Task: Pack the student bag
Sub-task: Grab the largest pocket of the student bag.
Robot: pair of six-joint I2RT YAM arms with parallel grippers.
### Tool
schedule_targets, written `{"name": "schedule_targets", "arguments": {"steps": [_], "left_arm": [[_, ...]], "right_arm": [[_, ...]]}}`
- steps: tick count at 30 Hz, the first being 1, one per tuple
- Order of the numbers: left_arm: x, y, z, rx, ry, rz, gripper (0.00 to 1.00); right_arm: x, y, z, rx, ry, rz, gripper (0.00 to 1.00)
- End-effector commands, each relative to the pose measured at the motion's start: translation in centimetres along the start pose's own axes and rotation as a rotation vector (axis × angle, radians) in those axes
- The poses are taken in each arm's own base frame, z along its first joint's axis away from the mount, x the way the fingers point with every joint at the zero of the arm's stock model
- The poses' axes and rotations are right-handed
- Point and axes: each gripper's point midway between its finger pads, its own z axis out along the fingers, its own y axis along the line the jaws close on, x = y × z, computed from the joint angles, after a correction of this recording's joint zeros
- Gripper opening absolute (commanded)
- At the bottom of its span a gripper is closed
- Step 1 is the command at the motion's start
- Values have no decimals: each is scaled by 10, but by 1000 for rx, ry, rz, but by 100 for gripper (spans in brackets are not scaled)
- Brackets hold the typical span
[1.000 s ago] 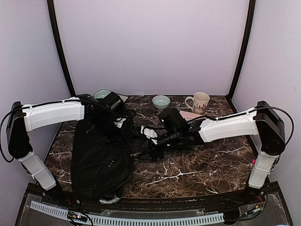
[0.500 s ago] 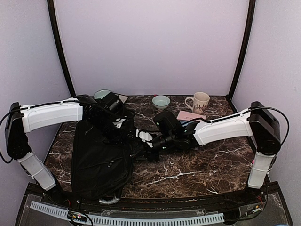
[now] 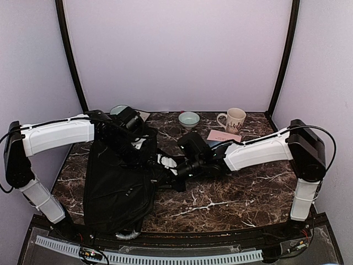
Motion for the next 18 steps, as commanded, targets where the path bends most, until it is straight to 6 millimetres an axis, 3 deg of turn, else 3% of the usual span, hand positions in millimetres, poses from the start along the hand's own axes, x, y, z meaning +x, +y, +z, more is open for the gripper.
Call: {"name": "schedule_targets", "arguments": {"steps": [1,3,8,14,18], "left_arm": [[1,-14,-12,60,-26,36,0],[0,-15,-12,61,-28,37,0],[-1,-15,-10,66,-25,36,0],[-4,-17,-10,72,-31,36,0],[-5,-16,-7,67,-31,25,0]], "right_arm": [[-33,0,-6,10,-69,-60,10],[-36,3,-9,6,-68,-67,19],[-40,7,-14,-12,-52,-67,25],[-42,7,-14,-13,-44,-88,23],[-42,7,-14,-20,-34,-87,13]]}}
